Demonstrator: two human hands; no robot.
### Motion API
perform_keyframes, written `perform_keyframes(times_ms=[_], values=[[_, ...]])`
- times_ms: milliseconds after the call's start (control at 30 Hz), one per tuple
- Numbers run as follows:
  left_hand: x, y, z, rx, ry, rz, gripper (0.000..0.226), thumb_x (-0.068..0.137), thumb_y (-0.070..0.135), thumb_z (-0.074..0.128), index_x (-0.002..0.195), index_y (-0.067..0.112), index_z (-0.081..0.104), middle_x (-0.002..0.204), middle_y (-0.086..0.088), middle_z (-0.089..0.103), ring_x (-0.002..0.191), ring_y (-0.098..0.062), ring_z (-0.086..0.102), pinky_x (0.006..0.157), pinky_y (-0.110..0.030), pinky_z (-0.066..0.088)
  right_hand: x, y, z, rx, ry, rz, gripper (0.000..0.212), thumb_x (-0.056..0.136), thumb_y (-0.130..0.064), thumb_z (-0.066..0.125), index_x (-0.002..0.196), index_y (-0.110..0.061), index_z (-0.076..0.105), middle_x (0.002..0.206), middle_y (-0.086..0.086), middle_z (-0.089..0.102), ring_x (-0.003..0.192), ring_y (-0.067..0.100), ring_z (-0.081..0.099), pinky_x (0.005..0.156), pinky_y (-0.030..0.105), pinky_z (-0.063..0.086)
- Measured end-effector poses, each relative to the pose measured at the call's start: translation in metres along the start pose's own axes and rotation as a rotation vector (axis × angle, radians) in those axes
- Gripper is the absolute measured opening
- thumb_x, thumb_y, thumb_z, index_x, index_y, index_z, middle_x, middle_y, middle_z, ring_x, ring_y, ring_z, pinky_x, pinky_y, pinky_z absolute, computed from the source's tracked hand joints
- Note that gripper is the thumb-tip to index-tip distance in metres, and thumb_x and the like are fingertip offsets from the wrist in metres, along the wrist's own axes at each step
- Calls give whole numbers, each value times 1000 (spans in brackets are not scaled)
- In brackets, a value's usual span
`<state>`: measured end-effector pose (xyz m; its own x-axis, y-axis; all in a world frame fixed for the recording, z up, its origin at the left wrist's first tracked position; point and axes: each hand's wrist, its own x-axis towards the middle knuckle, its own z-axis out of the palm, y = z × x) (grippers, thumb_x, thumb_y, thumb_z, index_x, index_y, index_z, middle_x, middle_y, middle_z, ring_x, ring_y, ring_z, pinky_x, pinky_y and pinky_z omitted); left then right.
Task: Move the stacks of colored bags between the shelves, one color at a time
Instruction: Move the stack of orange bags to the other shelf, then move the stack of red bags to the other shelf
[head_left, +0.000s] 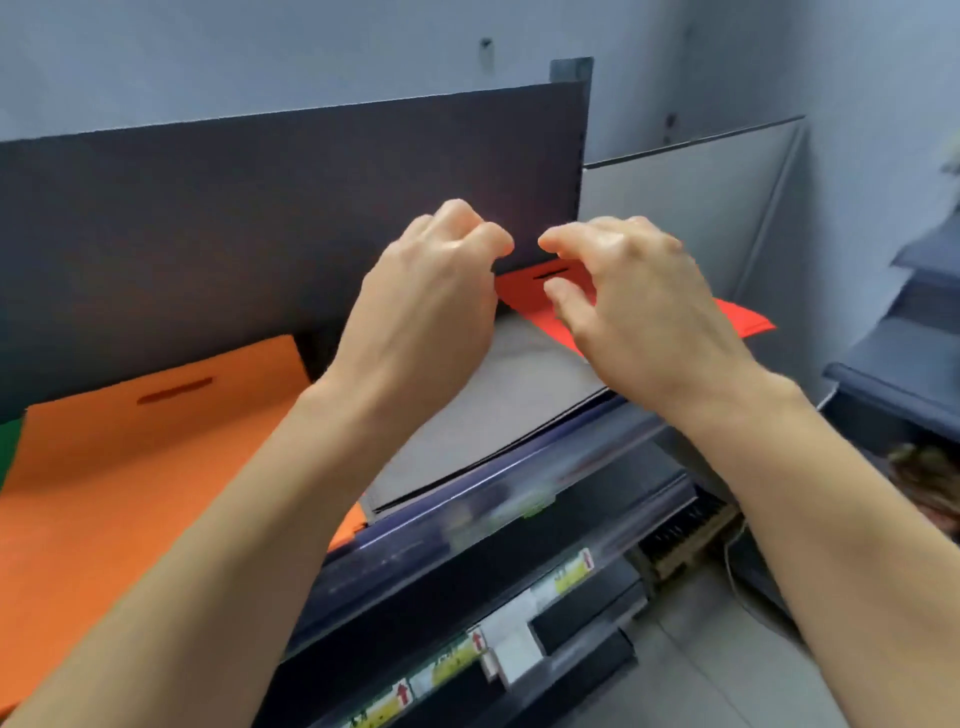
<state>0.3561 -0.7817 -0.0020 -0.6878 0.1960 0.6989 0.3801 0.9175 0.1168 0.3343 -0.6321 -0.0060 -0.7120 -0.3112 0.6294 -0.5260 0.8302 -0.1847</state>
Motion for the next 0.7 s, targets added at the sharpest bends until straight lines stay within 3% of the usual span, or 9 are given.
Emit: perform_keyframes(times_ms=[467, 700], values=[[111, 261, 143, -340, -14, 385, 32, 86, 8, 45, 111, 12, 65, 106, -9, 62, 98, -32, 59, 81, -45, 49, -103, 248, -153, -312, 161, 464, 31, 89, -12, 53, 119, -10, 61, 113, 14, 64, 106, 34, 52, 91, 40, 42], [140, 386, 199, -555, -28, 506, 26, 88, 6, 49, 106, 11, 66, 101, -8, 64, 87, -31, 61, 73, -45, 51, -169, 329, -223, -442, 238, 736, 34, 90, -11, 53, 123, -12, 59, 116, 12, 63, 108, 32, 50, 93, 38, 38]])
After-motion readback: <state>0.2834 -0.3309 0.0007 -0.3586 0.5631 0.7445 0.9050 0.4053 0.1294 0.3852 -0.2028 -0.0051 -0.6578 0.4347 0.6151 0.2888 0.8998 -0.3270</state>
